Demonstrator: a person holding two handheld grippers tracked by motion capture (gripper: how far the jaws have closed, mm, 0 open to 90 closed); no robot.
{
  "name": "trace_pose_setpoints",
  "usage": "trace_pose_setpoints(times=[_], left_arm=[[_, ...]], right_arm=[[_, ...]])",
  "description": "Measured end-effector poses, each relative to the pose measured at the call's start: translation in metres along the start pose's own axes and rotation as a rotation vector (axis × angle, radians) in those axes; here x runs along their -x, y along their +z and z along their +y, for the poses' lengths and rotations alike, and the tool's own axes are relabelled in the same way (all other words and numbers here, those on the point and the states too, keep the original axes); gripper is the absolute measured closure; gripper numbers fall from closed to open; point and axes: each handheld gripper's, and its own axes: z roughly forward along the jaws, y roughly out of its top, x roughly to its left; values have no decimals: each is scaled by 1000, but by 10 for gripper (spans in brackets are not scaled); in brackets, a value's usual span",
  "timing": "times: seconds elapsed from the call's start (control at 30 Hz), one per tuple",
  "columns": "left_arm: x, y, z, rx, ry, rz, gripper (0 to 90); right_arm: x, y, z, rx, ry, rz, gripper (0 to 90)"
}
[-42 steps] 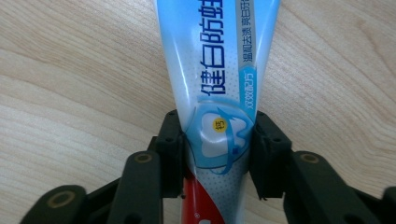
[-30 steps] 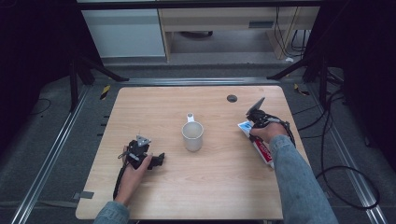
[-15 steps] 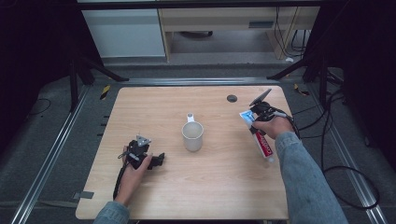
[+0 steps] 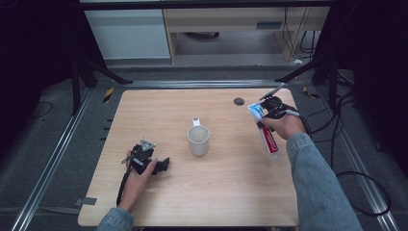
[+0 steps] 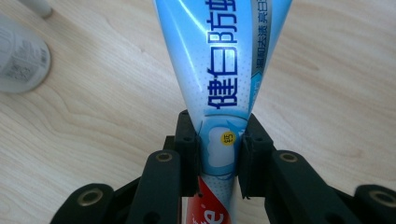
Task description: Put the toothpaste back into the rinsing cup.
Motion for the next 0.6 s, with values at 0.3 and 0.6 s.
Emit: trace_pose_setpoints(times=[0.3,0.6], left_arm=[[0,0,0,0,0,0,0],[0,0,0,0,-2,0,0]], right_arm=[[-5,-9,5,149,-13,17,731],[-13,-11,8,286,-43,18,730]])
